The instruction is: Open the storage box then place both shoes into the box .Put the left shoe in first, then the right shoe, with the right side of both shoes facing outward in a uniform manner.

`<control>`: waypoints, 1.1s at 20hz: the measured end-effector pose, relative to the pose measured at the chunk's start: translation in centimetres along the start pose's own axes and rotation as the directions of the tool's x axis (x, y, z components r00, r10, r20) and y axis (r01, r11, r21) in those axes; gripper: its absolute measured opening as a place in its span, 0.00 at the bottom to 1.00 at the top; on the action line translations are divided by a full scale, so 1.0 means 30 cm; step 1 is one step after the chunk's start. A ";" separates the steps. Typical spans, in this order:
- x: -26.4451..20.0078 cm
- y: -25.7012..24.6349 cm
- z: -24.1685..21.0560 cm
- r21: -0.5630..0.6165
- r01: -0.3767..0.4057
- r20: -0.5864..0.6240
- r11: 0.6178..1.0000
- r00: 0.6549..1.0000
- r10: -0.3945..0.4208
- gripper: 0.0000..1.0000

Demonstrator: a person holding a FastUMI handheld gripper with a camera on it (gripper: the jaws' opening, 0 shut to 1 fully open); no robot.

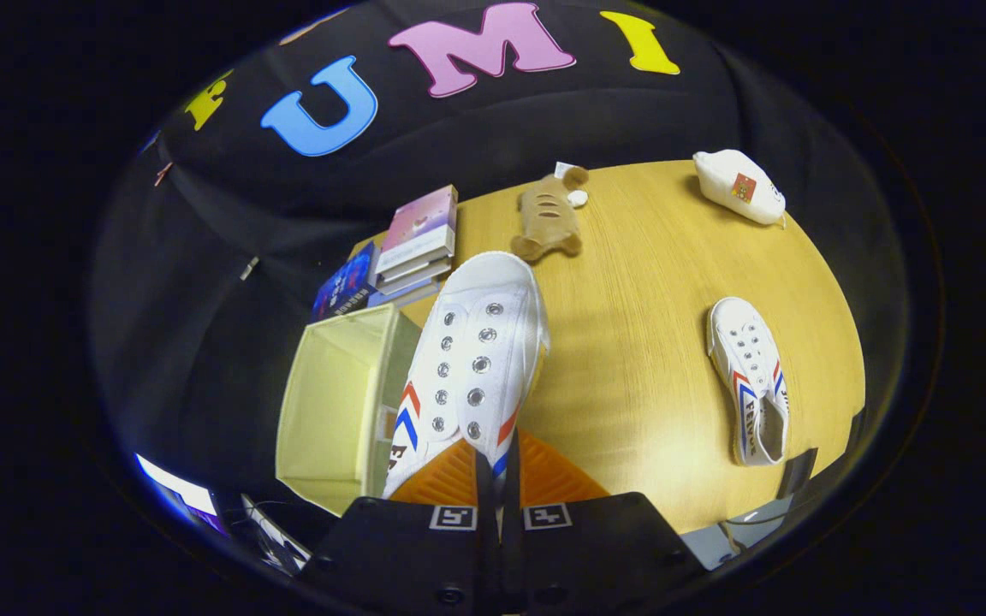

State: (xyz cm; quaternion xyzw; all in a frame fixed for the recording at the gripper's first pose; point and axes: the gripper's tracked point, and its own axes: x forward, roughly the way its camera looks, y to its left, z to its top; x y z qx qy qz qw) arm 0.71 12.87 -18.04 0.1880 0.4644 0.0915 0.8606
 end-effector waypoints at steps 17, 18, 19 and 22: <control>0.164 0.615 -0.127 -0.025 -0.086 -0.073 0.996 0.994 0.084 0.05; 0.195 0.625 -0.142 -0.036 -0.076 -0.086 0.996 0.994 0.073 0.05; 0.226 0.630 -0.159 -0.045 -0.064 -0.095 0.997 0.994 0.060 0.05; 0.310 0.634 -0.214 -0.055 -0.021 -0.138 0.998 0.990 0.013 0.05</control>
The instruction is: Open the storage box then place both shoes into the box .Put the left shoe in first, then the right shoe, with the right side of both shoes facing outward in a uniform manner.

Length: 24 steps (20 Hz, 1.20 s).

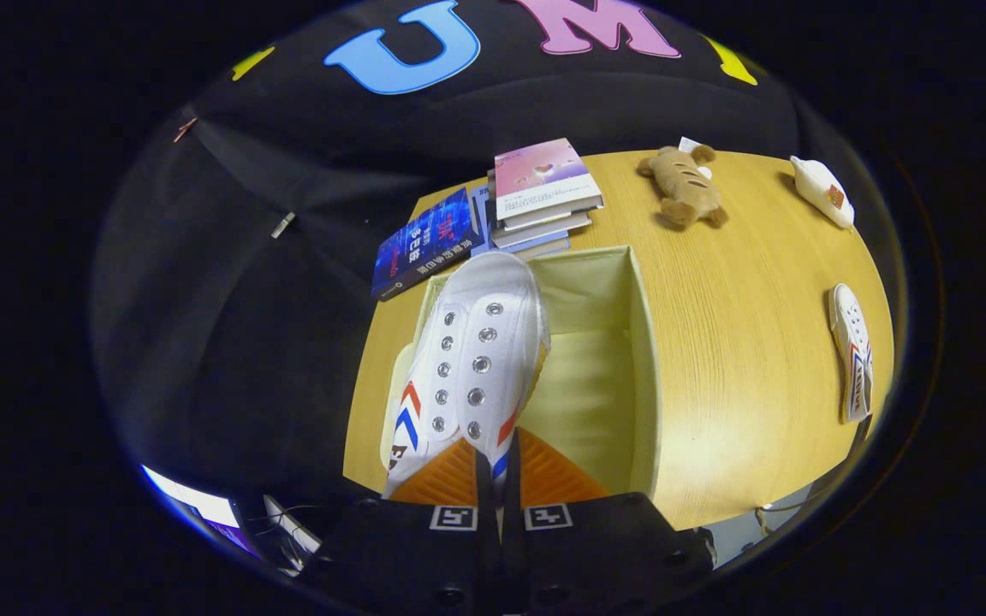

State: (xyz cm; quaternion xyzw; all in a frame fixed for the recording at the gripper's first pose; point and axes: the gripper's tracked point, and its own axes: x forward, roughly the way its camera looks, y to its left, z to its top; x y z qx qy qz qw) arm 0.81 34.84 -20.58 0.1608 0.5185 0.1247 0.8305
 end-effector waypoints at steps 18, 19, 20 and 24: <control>-0.125 -0.018 0.106 -0.250 -0.033 0.158 0.968 0.985 0.075 0.98; -0.165 -0.056 0.121 -0.263 -0.021 0.179 0.965 0.981 0.071 0.99; -0.206 -0.104 0.133 -0.275 -0.005 0.199 0.962 0.978 0.062 0.99; -0.337 -0.359 0.191 -0.309 0.102 0.275 0.945 0.961 -0.014 0.99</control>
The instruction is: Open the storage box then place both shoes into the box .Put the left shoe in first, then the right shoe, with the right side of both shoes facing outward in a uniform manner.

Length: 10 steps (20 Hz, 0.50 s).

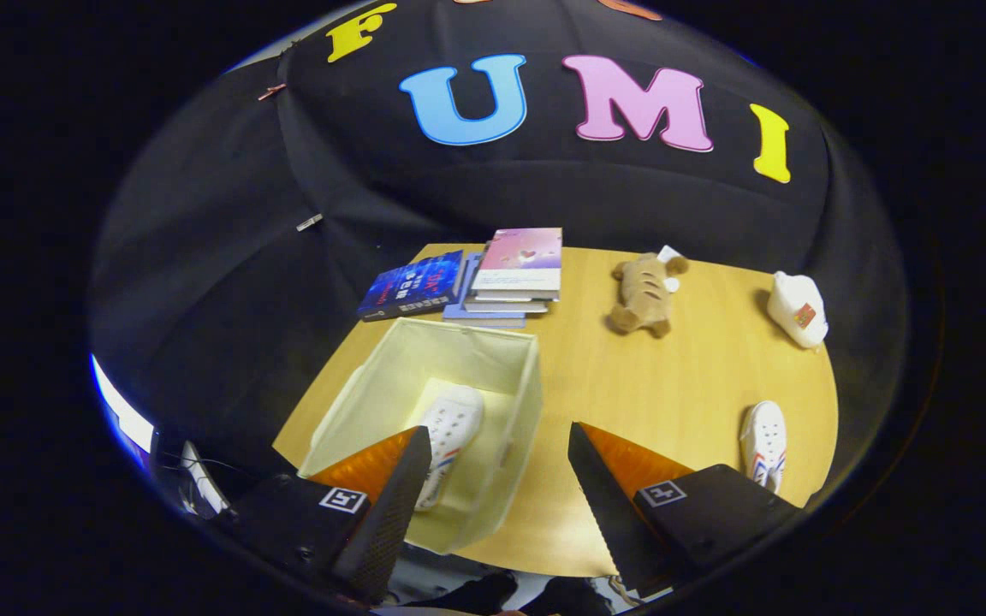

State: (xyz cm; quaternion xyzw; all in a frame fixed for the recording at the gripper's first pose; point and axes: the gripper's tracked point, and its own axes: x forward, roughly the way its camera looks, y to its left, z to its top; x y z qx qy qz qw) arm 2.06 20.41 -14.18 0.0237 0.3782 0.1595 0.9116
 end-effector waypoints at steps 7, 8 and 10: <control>-0.114 -0.495 -0.079 0.038 0.146 -0.007 0.989 0.989 -0.146 0.99; -0.126 -0.560 -0.096 0.046 0.164 -0.012 0.985 0.986 -0.164 0.99; -0.140 -0.687 -0.127 0.050 0.200 -0.020 0.979 0.980 -0.199 0.99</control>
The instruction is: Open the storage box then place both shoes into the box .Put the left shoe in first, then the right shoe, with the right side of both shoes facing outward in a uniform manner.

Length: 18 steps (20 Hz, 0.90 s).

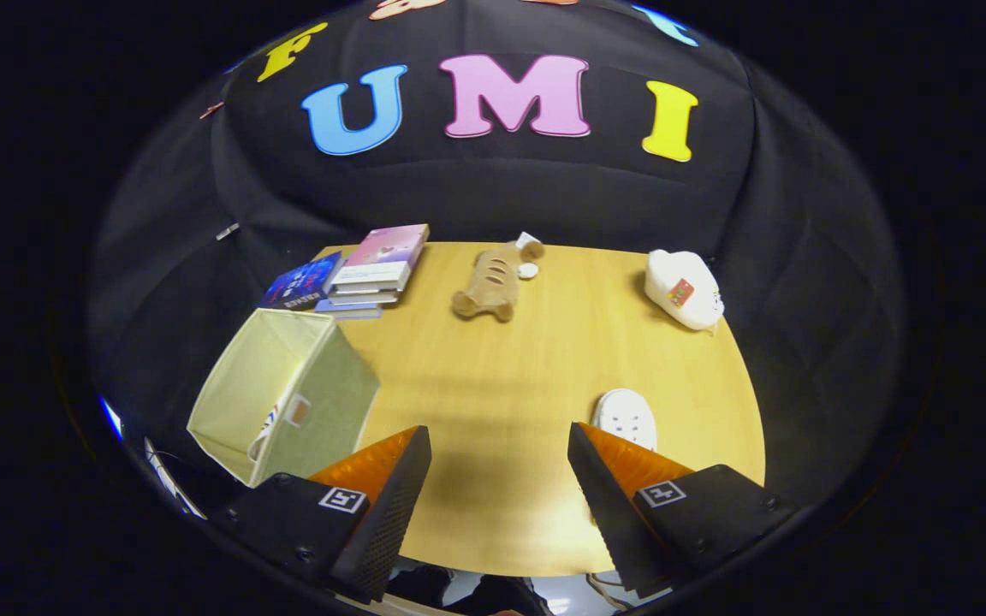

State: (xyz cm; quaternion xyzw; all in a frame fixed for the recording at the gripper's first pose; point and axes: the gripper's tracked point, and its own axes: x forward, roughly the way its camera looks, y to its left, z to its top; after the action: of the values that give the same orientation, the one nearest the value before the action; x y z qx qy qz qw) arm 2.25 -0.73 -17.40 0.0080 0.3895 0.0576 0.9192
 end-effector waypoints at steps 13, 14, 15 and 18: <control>0.168 -0.553 -0.352 -0.052 0.109 -0.214 0.993 0.970 -0.118 0.99; 0.191 -0.571 -0.382 -0.044 0.110 -0.239 0.993 0.964 -0.117 0.99; 0.214 -0.586 -0.412 -0.036 0.107 -0.265 0.994 0.958 -0.113 0.99; 0.283 -0.615 -0.471 -0.018 0.106 -0.327 0.994 0.939 -0.106 0.99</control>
State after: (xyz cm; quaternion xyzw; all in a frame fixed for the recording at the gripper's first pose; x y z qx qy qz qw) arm -0.18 -18.52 -34.41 -0.0226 0.5365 0.0083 0.8435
